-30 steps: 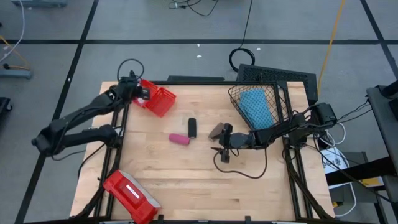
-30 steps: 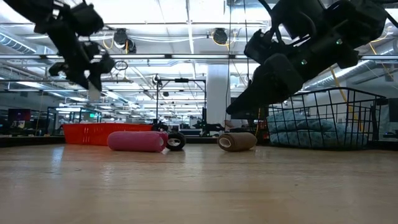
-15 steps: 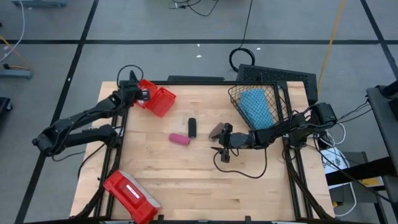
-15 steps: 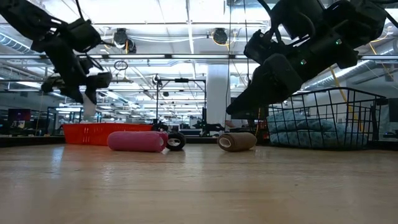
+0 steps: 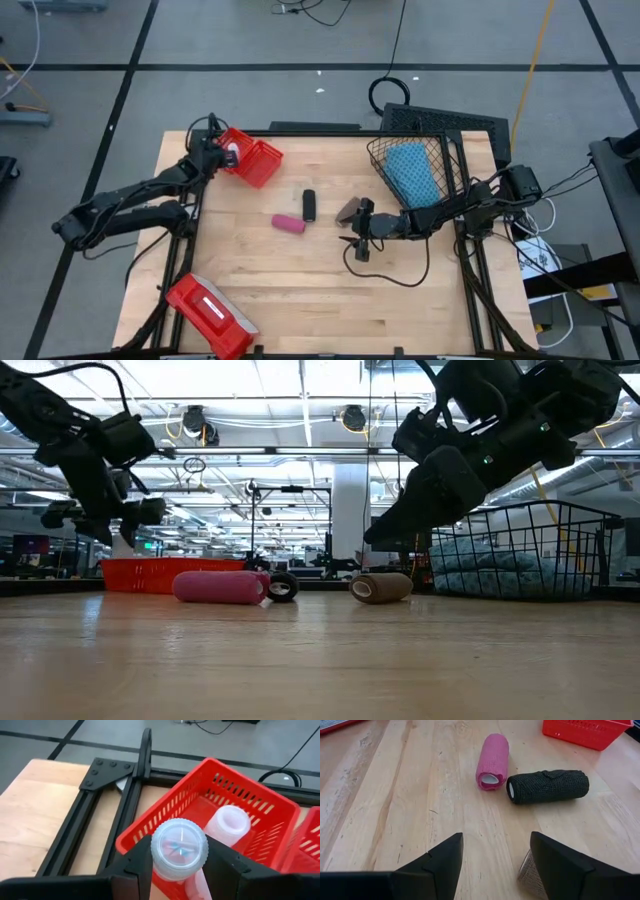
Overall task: Pick & place medical supplies in basket/bin
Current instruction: Put the transparent pill bottle into the left red bin, then put the brown bandage into the right red bin
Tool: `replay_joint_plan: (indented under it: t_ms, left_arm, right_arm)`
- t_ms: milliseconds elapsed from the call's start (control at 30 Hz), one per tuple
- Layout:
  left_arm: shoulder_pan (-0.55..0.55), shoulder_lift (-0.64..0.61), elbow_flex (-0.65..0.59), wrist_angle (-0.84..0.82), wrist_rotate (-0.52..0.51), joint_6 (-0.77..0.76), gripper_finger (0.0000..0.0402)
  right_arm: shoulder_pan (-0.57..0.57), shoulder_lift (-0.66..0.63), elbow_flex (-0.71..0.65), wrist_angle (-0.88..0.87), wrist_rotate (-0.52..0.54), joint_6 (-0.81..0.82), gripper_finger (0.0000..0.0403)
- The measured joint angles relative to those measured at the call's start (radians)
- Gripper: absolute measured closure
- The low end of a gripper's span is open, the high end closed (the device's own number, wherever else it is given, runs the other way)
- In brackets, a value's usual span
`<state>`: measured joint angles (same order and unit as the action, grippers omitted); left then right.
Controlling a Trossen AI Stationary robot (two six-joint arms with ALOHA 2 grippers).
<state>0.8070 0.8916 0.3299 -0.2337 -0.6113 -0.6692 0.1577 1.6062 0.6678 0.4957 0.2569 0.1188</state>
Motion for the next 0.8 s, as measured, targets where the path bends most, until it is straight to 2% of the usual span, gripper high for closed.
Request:
replay_joint_plan:
  t_ms: [267, 533, 800]
  left_arm:
    - [0.000, 0.051, -0.009, 0.003, 0.006, -0.020, 0.0258]
    - [0.000, 0.084, -0.008, 0.008, 0.006, -0.041, 0.0169]
    - [0.000, 0.071, 0.002, 0.001, 0.012, 0.017, 0.0139]
  right_arm:
    - [0.000, 0.000, 0.000, 0.000, 0.000, 0.000, 0.0185]
    - [0.000, 0.000, 0.000, 0.000, 0.000, 0.000, 0.0187]
    - [0.000, 0.000, 0.000, 0.000, -0.001, 0.000, 0.0187]
